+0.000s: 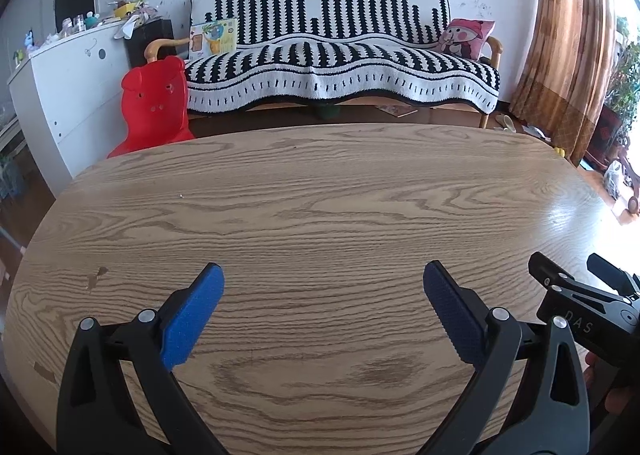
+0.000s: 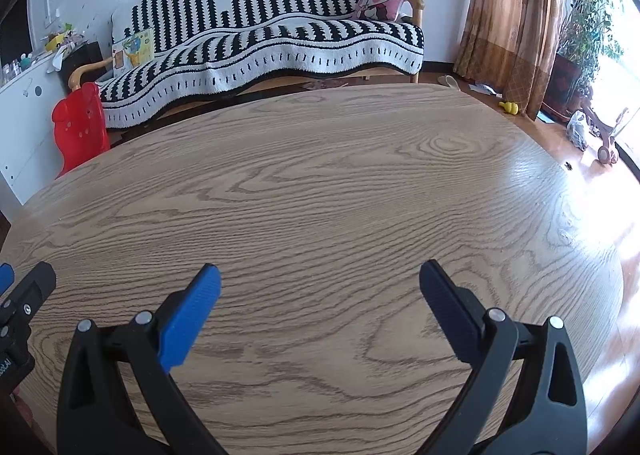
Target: Collect trash
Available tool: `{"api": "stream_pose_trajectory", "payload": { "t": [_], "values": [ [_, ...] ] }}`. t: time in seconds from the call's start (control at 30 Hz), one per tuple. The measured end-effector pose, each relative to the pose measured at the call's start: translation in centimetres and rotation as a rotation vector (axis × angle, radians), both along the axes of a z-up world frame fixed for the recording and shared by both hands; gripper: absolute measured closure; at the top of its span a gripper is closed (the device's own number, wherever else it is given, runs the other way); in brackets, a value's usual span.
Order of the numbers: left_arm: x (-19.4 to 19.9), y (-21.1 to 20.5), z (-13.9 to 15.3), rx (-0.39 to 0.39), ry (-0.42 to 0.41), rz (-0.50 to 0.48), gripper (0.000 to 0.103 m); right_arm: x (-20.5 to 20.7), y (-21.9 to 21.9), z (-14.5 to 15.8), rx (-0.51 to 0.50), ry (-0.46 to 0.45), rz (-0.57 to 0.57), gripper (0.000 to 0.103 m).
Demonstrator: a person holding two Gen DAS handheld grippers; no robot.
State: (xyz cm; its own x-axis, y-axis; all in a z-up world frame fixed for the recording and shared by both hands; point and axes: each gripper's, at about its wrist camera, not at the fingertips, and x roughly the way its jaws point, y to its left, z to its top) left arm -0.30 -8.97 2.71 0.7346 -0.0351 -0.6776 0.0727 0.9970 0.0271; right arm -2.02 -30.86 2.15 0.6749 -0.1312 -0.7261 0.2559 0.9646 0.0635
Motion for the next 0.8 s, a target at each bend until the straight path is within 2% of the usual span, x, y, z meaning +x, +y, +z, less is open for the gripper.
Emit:
{"api": "stream_pose_trajectory", "payload": {
  "t": [0.13, 0.8],
  "values": [
    [0.08, -0.18, -0.07, 0.023, 0.003, 0.014, 0.006, 0.02, -0.04, -0.03, 0.003, 0.004, -0.001, 0.007],
    [0.1, -0.38, -0.44, 0.006, 0.027, -0.011, 0.006, -0.07, -0.13, -0.05, 0.01, 0.008, -0.004, 0.007]
  ]
}}
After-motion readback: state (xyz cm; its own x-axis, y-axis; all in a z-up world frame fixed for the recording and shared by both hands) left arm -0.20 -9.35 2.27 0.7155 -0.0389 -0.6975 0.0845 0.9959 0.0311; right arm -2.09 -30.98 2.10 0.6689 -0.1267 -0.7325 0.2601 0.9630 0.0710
